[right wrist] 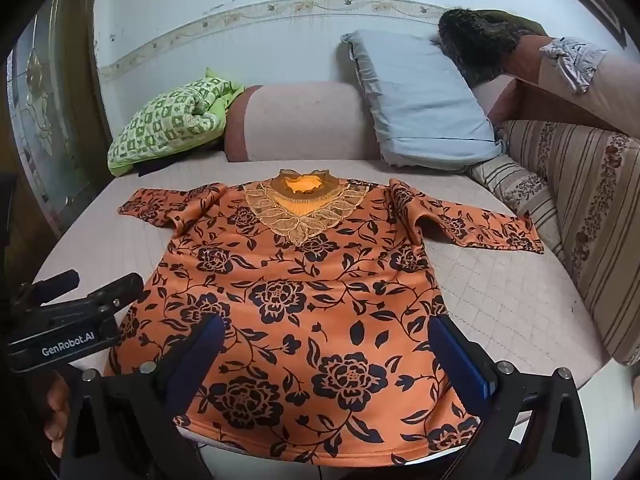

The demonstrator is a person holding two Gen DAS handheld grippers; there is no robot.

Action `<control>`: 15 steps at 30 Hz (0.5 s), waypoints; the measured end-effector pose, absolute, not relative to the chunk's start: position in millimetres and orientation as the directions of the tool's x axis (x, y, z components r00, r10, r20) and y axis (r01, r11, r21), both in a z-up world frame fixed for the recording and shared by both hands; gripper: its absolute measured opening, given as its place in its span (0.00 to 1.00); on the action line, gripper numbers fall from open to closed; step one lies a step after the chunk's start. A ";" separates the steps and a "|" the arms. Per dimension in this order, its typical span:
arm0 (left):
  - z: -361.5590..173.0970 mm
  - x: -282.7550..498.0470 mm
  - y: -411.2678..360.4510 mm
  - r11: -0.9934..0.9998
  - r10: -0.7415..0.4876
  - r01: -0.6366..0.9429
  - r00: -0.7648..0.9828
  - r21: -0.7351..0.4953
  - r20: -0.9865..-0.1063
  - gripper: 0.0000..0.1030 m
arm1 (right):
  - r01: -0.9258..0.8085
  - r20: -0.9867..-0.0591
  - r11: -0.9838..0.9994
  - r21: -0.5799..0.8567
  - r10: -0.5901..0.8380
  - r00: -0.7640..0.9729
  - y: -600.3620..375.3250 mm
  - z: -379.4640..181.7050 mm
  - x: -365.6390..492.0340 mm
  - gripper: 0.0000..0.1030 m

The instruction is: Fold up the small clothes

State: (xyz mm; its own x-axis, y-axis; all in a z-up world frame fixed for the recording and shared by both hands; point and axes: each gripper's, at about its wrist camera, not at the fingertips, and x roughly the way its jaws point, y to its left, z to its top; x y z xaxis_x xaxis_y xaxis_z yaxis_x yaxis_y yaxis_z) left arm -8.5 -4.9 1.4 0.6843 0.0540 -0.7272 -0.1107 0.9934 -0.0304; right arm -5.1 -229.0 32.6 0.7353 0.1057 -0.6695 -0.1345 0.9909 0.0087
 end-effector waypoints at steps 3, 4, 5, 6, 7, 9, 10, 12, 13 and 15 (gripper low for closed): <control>-5.0 -6.7 -6.4 0.993 0.050 -0.111 0.673 -0.034 -0.738 1.00 | -0.137 -0.650 0.991 0.007 0.109 0.752 -228.8 31.9 -4.8 1.00; -5.4 -6.8 -7.0 0.993 0.052 -0.112 0.673 -0.032 -0.738 1.00 | -0.139 -0.649 0.990 0.009 0.111 0.753 -228.8 32.0 -4.8 1.00; -7.0 -6.3 -6.9 0.993 0.049 -0.111 0.672 -0.034 -0.739 1.00 | -0.137 -0.648 0.991 0.009 0.110 0.753 -228.7 32.0 -4.8 1.00; -7.8 -6.1 -7.7 0.993 0.048 -0.110 0.670 -0.035 -0.740 1.00 | -0.134 -0.649 0.991 0.008 0.107 0.754 -228.5 32.0 -4.6 1.00; -8.1 -5.8 -8.0 0.993 0.048 -0.110 0.669 -0.035 -0.742 1.00 | -0.132 -0.649 0.991 0.008 0.106 0.753 -228.3 31.9 -4.5 1.00; -8.1 -5.8 -7.3 0.993 0.045 -0.109 0.668 -0.038 -0.743 1.00 | -0.126 -0.646 0.992 0.009 0.102 0.756 -228.0 31.8 -4.7 1.00; -8.7 -5.5 -7.8 0.993 0.045 -0.109 0.667 -0.039 -0.744 1.00 | -0.123 -0.647 0.992 0.010 0.100 0.756 -227.6 31.4 -4.7 1.00; -9.8 -5.8 -7.3 0.993 0.045 -0.111 0.664 -0.039 -0.746 1.00 | -0.135 -0.657 0.991 0.019 0.114 0.745 -224.1 26.3 -1.5 1.00; -10.4 -5.6 -7.2 0.993 0.043 -0.111 0.663 -0.041 -0.747 1.00 | -0.134 -0.658 0.991 0.020 0.114 0.745 -223.8 26.8 -2.1 1.00; -11.2 -6.0 -6.6 0.993 0.041 -0.111 0.661 -0.043 -0.749 1.00 | -0.130 -0.660 0.991 0.019 0.110 0.743 -222.9 28.4 -3.9 1.00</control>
